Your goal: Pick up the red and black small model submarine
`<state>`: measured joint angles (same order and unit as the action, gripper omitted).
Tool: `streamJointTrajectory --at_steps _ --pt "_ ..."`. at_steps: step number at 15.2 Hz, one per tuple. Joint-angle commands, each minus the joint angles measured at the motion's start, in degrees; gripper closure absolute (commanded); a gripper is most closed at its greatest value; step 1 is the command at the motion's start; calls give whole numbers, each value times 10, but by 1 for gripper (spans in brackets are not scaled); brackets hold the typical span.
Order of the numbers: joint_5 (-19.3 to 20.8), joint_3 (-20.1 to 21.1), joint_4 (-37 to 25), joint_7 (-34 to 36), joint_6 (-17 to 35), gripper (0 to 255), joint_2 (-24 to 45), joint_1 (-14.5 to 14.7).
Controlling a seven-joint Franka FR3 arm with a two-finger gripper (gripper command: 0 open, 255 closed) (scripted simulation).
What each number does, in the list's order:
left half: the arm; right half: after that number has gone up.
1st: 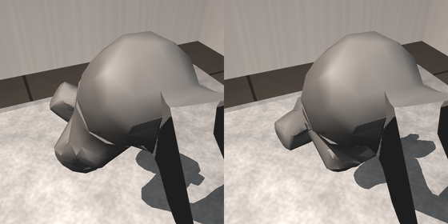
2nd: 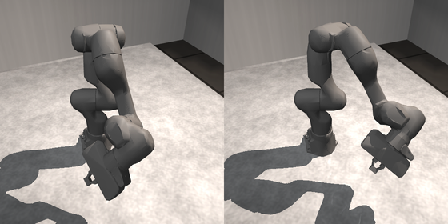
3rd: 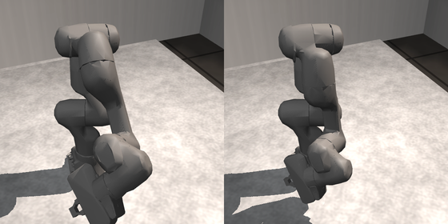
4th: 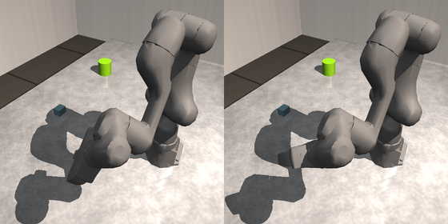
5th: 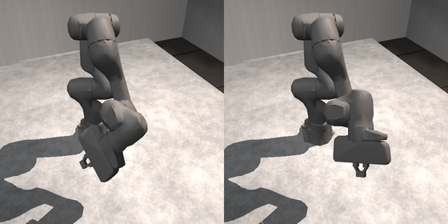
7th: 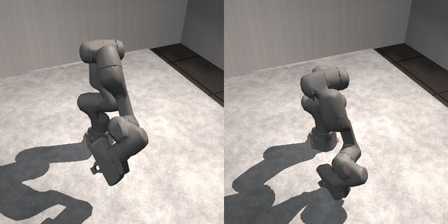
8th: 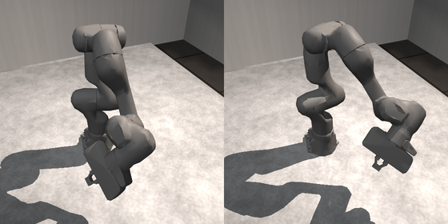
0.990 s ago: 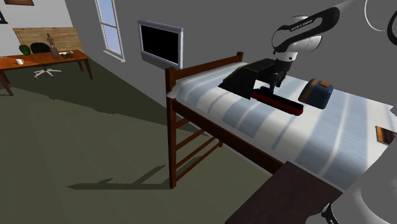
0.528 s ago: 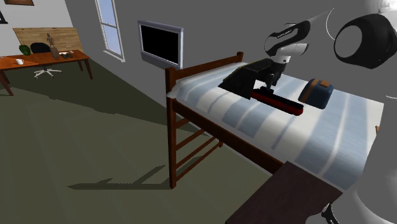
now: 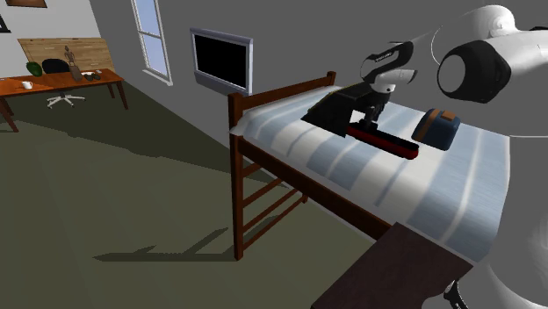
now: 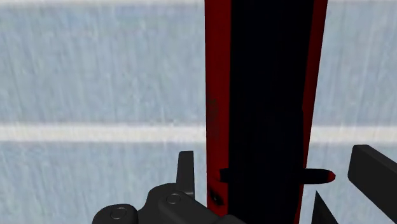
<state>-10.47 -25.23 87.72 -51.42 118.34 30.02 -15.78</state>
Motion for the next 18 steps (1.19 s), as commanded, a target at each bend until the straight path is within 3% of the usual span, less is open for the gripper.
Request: streamJointTrajectory --at_steps 1,4,5,14,18 --pt "-2 1 10 -1 14 0 4 0" --pt "-4 3 16 -2 23 0 8 0" --pt "-4 3 15 -3 23 255 8 -1" --pt "-4 3 16 -2 23 255 8 0" --pt "1 -1 1 0 -2 255 -3 1"
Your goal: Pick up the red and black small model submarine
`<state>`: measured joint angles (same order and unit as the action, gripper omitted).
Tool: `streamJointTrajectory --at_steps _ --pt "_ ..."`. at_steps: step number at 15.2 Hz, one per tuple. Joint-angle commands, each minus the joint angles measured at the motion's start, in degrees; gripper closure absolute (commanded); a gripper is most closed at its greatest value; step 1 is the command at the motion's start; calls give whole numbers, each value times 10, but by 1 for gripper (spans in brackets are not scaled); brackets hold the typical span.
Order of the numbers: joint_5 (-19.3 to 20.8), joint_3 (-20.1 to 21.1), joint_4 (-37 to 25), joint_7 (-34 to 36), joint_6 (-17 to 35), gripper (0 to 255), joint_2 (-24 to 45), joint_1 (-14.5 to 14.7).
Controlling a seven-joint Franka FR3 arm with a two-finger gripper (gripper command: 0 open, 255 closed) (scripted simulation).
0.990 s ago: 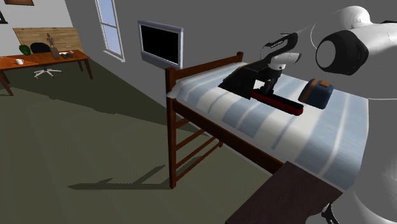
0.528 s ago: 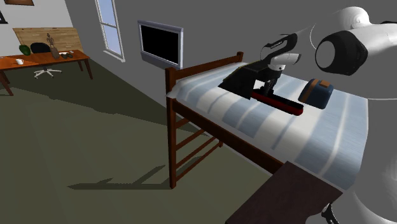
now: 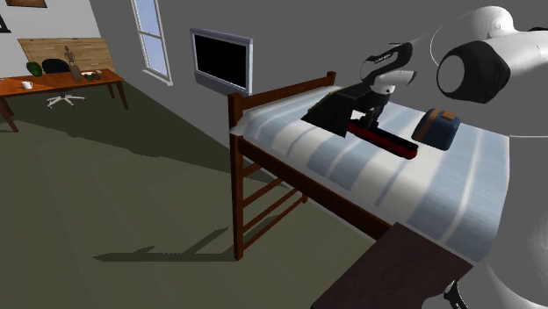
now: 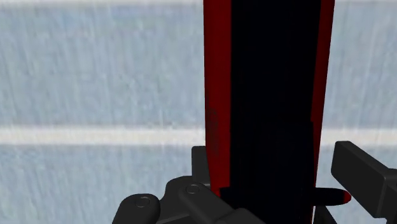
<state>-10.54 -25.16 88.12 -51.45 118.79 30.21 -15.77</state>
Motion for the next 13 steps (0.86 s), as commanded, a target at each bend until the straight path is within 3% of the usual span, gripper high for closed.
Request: streamJointTrajectory --at_steps 1,13 --pt "3 -2 -7 1 -13 255 -7 1" --pt "13 -8 -59 6 -81 255 -26 0"
